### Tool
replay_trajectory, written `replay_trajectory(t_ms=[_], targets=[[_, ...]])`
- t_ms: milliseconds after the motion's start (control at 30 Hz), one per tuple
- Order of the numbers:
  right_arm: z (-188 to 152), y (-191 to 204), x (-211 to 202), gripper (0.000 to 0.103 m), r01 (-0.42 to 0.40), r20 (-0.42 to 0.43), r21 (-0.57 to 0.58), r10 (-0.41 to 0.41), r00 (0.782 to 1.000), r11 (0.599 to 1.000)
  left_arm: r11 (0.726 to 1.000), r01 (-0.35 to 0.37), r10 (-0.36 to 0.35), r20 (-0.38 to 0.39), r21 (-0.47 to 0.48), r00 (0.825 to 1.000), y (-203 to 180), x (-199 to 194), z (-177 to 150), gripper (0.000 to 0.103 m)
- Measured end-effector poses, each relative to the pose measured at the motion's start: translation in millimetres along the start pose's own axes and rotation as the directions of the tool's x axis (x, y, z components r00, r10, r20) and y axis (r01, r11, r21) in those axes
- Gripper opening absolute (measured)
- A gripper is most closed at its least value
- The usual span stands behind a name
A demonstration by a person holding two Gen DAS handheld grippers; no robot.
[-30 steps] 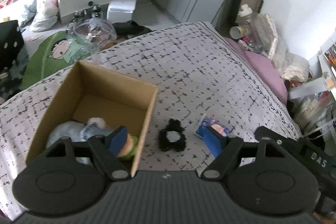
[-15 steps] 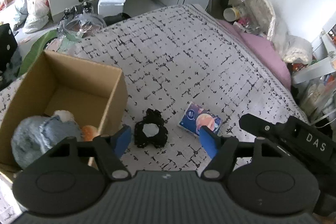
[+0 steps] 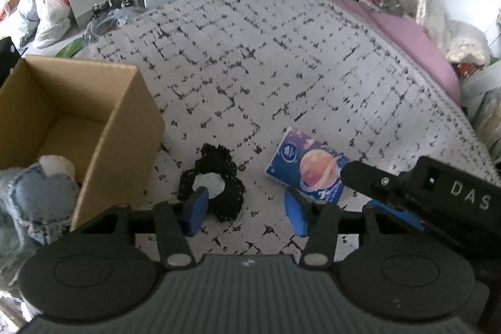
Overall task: Organize soft objects
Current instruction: 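Close the left gripper on the scrunchie while the right grasps the tissue box, then carry the scrunchie and tissue box over the box and open both grippers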
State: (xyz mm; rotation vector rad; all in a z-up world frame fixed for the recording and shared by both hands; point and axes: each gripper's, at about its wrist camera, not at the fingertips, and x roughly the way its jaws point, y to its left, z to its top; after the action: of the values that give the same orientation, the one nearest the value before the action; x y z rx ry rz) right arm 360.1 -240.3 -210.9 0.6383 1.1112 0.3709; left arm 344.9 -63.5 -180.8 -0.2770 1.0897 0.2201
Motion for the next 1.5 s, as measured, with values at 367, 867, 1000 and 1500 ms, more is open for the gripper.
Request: replay_trajectory(t_ms=[367,867,1000,1500], targets=[[-2,-6,19,0.054,0.024,-0.033,0.017,-0.023,0.999,1.0,0.993,-0.1,0.099,0.014,0.064,0.995,-7,25,2,0.049],[-7,-12,36,0.026,0.036,-0.04,0.009,-0.035,0.999,0.999,0.996,-0.08,0.08,0.013,0.045,0.997,4,31,8,0.022],[-8,-9,33,0.02,0.052,-0.043,-0.018,-0.053,0.998,0.998,0.998,-0.05,0.048,0.029,0.042,0.998,1,23,16,0.022],[-11,13,-6,0.016,0.031,0.048,-0.067,-0.027,0.998,0.997,0.998,0.057,-0.057,0.098,0.004,0.994,14,-32,24,0.022]])
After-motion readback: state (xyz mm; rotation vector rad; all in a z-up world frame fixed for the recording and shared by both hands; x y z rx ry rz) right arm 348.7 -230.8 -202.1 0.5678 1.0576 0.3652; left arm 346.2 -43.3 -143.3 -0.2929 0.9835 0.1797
